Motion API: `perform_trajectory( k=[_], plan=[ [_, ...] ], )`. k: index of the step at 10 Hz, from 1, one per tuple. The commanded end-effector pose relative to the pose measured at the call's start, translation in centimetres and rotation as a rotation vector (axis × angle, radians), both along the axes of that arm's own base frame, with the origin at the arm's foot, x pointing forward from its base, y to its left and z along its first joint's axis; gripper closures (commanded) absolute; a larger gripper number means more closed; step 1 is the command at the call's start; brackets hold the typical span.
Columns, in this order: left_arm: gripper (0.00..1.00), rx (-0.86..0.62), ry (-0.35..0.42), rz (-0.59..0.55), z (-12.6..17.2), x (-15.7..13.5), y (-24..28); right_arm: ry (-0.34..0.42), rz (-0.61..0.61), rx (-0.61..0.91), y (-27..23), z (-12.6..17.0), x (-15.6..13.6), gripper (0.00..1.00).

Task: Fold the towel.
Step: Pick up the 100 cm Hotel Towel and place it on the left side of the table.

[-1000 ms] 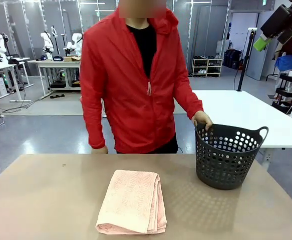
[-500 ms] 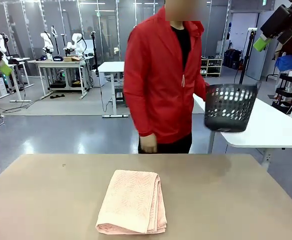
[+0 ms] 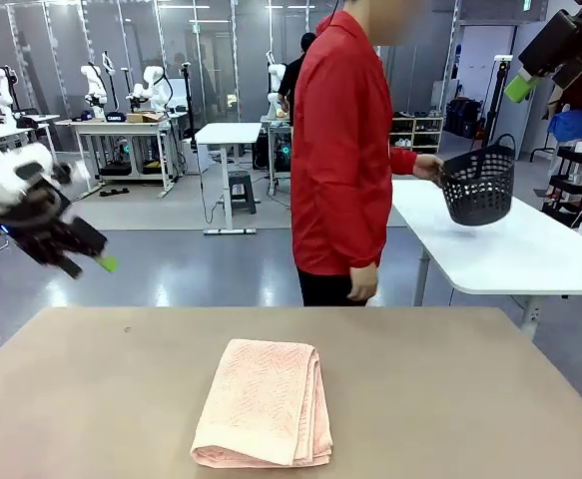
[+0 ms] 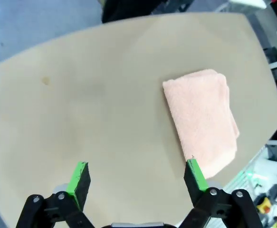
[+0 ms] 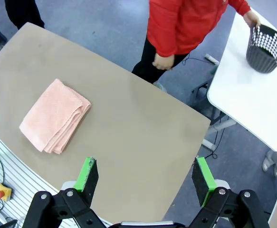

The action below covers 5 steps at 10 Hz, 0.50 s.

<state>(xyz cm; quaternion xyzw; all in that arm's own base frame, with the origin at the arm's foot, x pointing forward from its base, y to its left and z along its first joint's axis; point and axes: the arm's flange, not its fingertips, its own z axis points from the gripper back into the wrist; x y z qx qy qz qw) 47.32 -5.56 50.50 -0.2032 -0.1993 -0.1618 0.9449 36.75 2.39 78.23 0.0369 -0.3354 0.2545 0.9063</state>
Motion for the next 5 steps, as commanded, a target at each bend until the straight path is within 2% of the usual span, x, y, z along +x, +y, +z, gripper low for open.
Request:
perform_trajectory(
  k=[1, 3, 5],
  plan=[
    [0.00, -0.124, 0.047, -0.015, -5.0, 1.1, -1.7, -0.003, -0.004, 0.000, -0.1, 0.2, 0.0, 0.00],
    [0.00, -0.238, 0.138, -0.016, -11.2, 1.4, -4.2, -0.003, -0.004, 0.000, -0.1, 0.2, 0.0, 0.00],
    [0.00, -0.311, 0.155, 0.001, -14.4, 0.6, -6.0, -0.003, -0.004, 0.000, -0.1, 0.2, 0.0, 0.00]
  ],
)
